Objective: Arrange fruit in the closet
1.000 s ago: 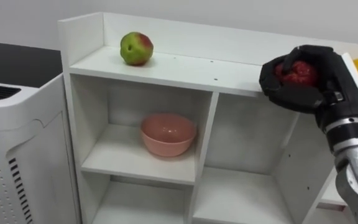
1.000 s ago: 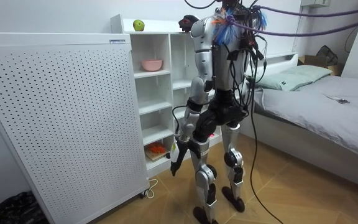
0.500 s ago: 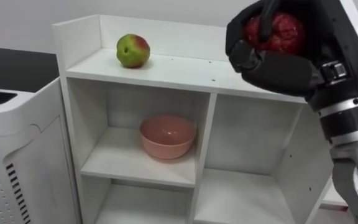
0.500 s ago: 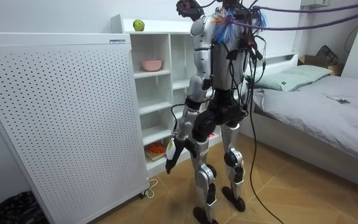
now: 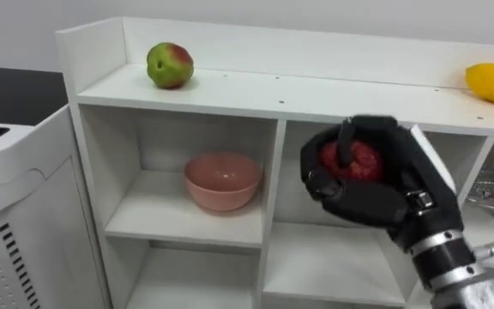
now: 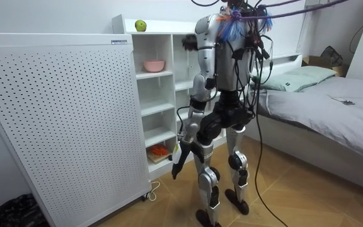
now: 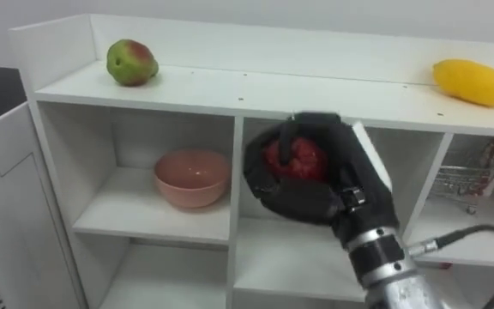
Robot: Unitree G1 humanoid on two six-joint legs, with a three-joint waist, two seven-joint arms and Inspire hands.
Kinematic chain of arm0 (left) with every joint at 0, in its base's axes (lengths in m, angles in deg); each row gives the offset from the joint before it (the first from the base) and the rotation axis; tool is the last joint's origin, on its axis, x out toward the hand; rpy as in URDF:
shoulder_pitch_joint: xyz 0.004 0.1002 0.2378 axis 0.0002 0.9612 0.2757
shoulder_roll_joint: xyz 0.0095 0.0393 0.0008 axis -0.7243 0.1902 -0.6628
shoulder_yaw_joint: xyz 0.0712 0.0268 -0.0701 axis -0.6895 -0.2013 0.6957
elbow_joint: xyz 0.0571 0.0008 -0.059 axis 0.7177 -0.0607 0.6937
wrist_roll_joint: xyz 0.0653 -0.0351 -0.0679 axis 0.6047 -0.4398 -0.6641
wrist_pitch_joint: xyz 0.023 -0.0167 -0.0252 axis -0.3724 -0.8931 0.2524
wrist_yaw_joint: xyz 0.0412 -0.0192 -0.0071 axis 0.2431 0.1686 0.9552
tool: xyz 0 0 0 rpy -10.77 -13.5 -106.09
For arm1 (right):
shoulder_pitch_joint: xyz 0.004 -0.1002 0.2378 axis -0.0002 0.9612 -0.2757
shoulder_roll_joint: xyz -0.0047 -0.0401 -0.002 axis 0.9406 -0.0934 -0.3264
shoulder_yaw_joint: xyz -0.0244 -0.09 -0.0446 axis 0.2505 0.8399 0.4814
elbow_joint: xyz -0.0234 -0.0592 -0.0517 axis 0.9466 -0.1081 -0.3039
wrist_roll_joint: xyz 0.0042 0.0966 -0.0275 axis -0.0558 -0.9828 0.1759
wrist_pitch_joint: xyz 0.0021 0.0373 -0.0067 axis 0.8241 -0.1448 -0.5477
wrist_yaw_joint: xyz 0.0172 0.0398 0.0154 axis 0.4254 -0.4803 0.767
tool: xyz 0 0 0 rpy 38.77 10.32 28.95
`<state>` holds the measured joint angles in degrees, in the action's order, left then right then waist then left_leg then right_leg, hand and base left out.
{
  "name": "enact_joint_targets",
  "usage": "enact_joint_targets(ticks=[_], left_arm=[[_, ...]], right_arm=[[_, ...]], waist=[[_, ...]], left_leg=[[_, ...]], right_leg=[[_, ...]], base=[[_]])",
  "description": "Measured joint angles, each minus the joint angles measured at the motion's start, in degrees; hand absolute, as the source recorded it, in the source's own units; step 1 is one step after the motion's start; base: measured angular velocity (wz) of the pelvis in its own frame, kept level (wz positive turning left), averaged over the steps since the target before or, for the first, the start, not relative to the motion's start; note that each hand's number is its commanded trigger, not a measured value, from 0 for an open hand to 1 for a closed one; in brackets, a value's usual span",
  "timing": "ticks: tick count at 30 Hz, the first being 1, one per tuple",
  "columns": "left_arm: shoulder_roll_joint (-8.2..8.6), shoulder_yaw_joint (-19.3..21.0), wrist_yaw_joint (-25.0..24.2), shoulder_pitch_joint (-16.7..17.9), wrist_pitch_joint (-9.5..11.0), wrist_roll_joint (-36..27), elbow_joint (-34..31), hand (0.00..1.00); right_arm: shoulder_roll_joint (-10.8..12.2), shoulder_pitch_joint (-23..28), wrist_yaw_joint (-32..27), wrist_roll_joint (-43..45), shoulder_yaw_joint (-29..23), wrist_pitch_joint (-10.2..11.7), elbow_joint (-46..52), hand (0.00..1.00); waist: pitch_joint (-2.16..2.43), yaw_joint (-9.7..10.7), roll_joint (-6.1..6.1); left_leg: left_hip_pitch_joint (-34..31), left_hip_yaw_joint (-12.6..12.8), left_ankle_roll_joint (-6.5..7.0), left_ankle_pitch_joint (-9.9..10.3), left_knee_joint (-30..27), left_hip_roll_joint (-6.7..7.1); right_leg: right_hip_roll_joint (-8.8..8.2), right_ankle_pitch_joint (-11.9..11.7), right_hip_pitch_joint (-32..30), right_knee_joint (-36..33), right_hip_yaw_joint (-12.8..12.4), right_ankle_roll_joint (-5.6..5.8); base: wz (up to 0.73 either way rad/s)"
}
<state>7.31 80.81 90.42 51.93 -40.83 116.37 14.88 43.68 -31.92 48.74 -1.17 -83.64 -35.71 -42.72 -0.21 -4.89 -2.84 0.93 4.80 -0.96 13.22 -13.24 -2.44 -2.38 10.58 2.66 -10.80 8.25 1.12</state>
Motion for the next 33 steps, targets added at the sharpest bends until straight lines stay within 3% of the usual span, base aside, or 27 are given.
enact_joint_targets(ticks=[1,7,10,11,18,20,25,33], left_arm=[[-0.09,-1.25,0.04,-0.55,-0.16,-0.95,0.00,0.00],[0.70,-4.36,0.38,-3.38,-0.68,-4.15,1.05,0.00],[0.98,-4.83,0.50,-4.30,-0.48,-4.68,1.44,0.00],[1.07,-5.62,0.74,-4.87,-0.46,-5.55,1.58,0.00],[1.69,-6.80,3.61,-6.17,-0.47,-12.74,1.37,0.00],[1.72,-8.84,4.01,-6.48,-0.55,-14.55,0.96,0.00],[1.90,-10.78,5.33,-7.70,-1.86,-15.79,-0.76,0.00],[1.50,-14.64,6.82,-8.77,-3.00,-20.73,-2.29,0.00]], right_arm=[[0.48,0.01,-0.19,-0.94,0.92,-0.07,-5.68,1.00],[4.60,-0.37,-1.66,-11.89,1.77,-0.85,-28.75,1.00],[6.20,-0.89,-2.16,-19.43,2.12,-0.85,-35.44,1.00],[6.46,-1.96,-2.20,-22.22,2.45,-0.85,-37.60,1.00],[6.46,-11.19,-2.58,-43.69,2.08,-0.78,-49.46,1.00],[6.44,-14.17,-2.91,-52.01,0.96,-0.78,-52.34,1.00],[5.85,-17.87,-3.07,-66.22,-2.22,-1.36,-55.18,1.00],[3.89,-23.74,-3.69,-73.01,-3.98,-2.69,-59.95,1.00]], waist=[[0.23,0.14,-0.10],[0.00,-0.10,0.77],[-0.33,-0.38,1.14],[-0.63,-0.35,1.35],[-1.55,-0.90,1.84],[-1.92,-1.76,1.79],[-2.73,-2.75,0.81],[-2.84,-3.42,0.75]], left_leg=[[-1.02,-0.05,0.01,0.00,-0.46,-0.01],[-7.24,-0.35,0.38,-0.70,-2.42,0.08],[-9.61,-0.39,0.51,-0.89,-2.76,0.10],[-11.16,-0.40,0.52,-0.90,-3.59,0.07],[-19.91,-0.38,0.88,-1.14,-7.09,0.09],[-24.11,-0.34,0.99,-1.18,-9.36,0.10],[-31.50,-0.26,1.65,-1.76,-12.55,1.16],[-41.91,-0.51,1.82,-1.85,-17.89,1.17]], right_leg=[[-0.02,-0.12,-0.86,-0.10,0.11,-0.02],[-0.42,-0.78,-6.52,-1.28,0.99,-0.10],[-0.58,-0.78,-9.15,-2.24,1.31,-0.10],[-0.66,-0.77,-10.72,-3.08,1.28,-0.11],[-1.28,-0.75,-20.27,-8.11,1.24,-0.14],[-1.60,-0.63,-24.59,-10.58,1.18,-0.28],[-3.54,1.33,-33.01,-17.06,1.31,-0.75],[-4.33,1.92,-43.29,-22.94,1.28,-1.34]], base=[[0.04],[0.06],[0.05],[0.00],[0.00],[0.02],[0.12],[0.04]])
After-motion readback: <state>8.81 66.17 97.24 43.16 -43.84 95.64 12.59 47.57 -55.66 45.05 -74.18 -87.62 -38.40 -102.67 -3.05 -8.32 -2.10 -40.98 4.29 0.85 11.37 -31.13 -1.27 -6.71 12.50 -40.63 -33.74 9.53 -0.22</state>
